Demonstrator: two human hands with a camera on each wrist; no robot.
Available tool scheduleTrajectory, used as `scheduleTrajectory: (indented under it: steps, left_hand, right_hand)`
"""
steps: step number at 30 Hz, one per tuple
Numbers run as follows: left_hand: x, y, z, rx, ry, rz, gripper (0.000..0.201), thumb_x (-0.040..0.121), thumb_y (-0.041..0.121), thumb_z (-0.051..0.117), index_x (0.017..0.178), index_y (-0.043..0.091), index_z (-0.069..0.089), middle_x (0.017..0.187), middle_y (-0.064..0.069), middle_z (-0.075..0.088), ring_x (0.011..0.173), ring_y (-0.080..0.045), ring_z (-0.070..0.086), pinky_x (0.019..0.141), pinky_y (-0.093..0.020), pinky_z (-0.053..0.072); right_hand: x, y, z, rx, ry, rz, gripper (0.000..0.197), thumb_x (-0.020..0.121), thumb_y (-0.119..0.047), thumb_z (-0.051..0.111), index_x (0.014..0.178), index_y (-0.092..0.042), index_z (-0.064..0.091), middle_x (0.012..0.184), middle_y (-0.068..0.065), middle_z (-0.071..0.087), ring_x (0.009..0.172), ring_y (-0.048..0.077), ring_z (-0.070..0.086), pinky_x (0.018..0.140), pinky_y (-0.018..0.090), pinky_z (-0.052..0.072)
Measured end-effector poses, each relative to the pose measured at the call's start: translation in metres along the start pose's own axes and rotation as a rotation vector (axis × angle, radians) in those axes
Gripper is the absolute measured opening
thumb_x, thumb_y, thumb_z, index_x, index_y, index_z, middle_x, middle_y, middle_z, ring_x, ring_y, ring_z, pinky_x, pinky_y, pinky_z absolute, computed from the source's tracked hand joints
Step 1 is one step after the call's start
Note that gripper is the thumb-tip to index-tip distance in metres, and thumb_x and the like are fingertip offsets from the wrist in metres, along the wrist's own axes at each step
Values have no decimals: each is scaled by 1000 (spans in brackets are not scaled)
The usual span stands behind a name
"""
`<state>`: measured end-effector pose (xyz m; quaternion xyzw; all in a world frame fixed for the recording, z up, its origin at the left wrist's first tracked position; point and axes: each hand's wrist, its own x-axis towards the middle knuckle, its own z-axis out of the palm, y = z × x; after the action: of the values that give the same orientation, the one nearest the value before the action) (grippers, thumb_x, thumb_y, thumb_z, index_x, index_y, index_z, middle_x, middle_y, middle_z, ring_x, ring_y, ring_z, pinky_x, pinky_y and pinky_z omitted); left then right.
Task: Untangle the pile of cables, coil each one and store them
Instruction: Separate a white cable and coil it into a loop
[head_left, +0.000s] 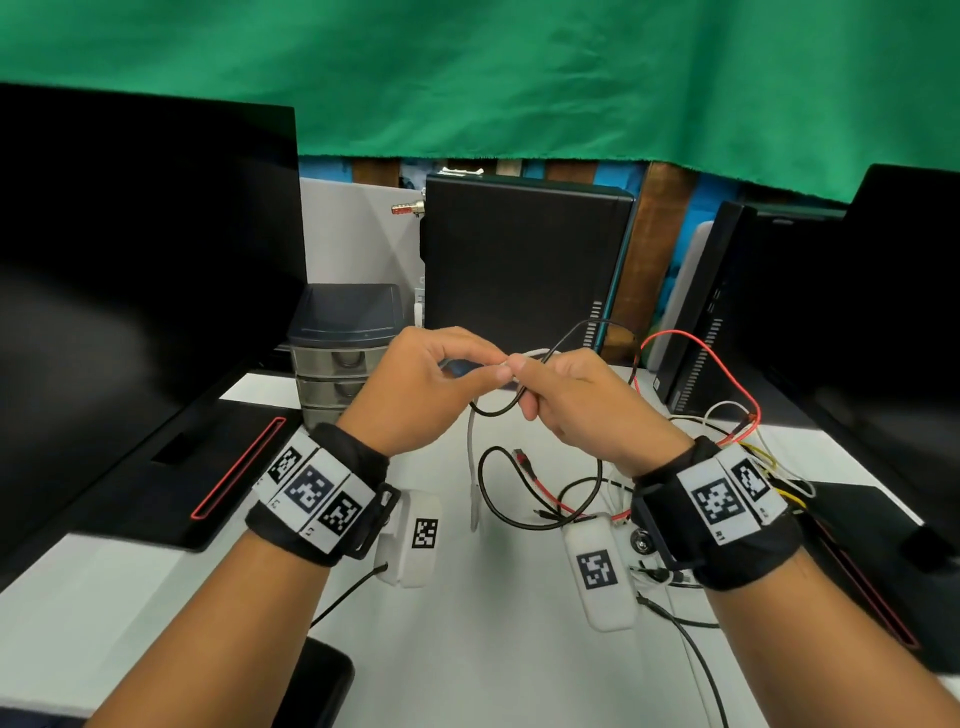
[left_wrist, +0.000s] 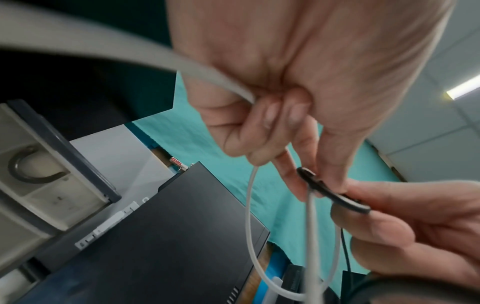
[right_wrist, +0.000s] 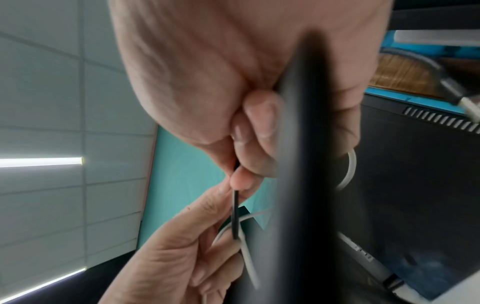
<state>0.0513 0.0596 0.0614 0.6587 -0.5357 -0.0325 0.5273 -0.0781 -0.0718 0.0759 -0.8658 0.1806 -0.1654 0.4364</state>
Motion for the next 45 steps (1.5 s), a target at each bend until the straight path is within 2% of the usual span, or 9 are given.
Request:
scheduleTrajectory:
  steps: [7, 13, 17, 25, 29, 32, 35, 40, 45]
  left_hand:
    - [9, 3, -15, -332, 531, -38, 13, 98, 19, 61, 98, 21, 74, 82, 4, 71, 69, -2, 63, 71, -17, 51]
    - [6, -7, -54, -521, 616, -84, 14, 101, 25, 56, 103, 22, 69, 77, 8, 66, 43, -2, 34, 39, -16, 28]
    - [10, -15, -52, -523, 671, -101, 15, 99, 29, 60, 95, 27, 75, 76, 9, 68, 68, -7, 57, 73, -32, 53]
    - [10, -6, 6, -511, 518, -217, 12, 98, 21, 62, 99, 18, 73, 74, 5, 70, 47, 0, 46, 47, -13, 38]
    - [8, -5, 34, -502, 460, -261, 14, 98, 21, 62, 103, 12, 73, 74, 2, 72, 43, -4, 40, 43, -16, 35]
    - [6, -9, 37, -486, 464, -283, 17, 97, 24, 63, 105, 13, 73, 70, 6, 71, 44, -5, 38, 43, -15, 34]
    - [5, -16, 30, -471, 434, -306, 16, 98, 24, 61, 104, 16, 73, 67, 8, 67, 46, -2, 40, 45, -13, 35]
    - [4, -22, 15, -480, 335, -359, 15, 98, 25, 61, 102, 19, 74, 69, 7, 63, 47, -3, 39, 44, -14, 33]
    - [-1, -19, 15, -495, 183, -389, 17, 98, 26, 59, 104, 19, 74, 75, 3, 63, 47, -5, 35, 42, -14, 31]
  right_hand:
    - [-1, 16, 1, -215, -14, 125, 47, 102, -40, 51, 64, -12, 57, 37, -11, 34, 31, 4, 34, 49, 24, 32]
    - [12, 44, -52, -322, 228, 308, 38, 100, -30, 57, 71, -6, 61, 39, -8, 41, 32, 4, 36, 39, 21, 29]
    - [22, 59, -102, -324, 401, 392, 42, 99, -34, 59, 68, -5, 64, 42, -1, 48, 40, 15, 45, 46, 23, 35]
    - [20, 48, -121, -731, 371, 404, 48, 89, -58, 65, 71, -13, 66, 75, 4, 66, 70, 23, 62, 64, 28, 49]
    - [-4, 24, -48, -376, -137, 51, 13, 93, -26, 70, 94, -16, 78, 91, -1, 74, 70, 14, 70, 62, 26, 59]
    - [-12, 38, 22, -348, -381, 53, 38, 87, -44, 74, 120, -26, 68, 111, -7, 69, 67, 2, 62, 75, 25, 53]
    - [-12, 49, 74, -221, -287, 29, 36, 89, -48, 69, 119, -29, 66, 106, -6, 69, 72, 2, 58, 86, 34, 52]
    - [-21, 50, 90, -32, 308, 48, 33, 82, -50, 75, 97, -28, 56, 74, -4, 64, 70, 12, 60, 69, 33, 52]
    - [-24, 57, 90, -19, 211, 74, 43, 82, -56, 72, 117, -34, 60, 74, -5, 64, 75, 12, 62, 79, 39, 56]
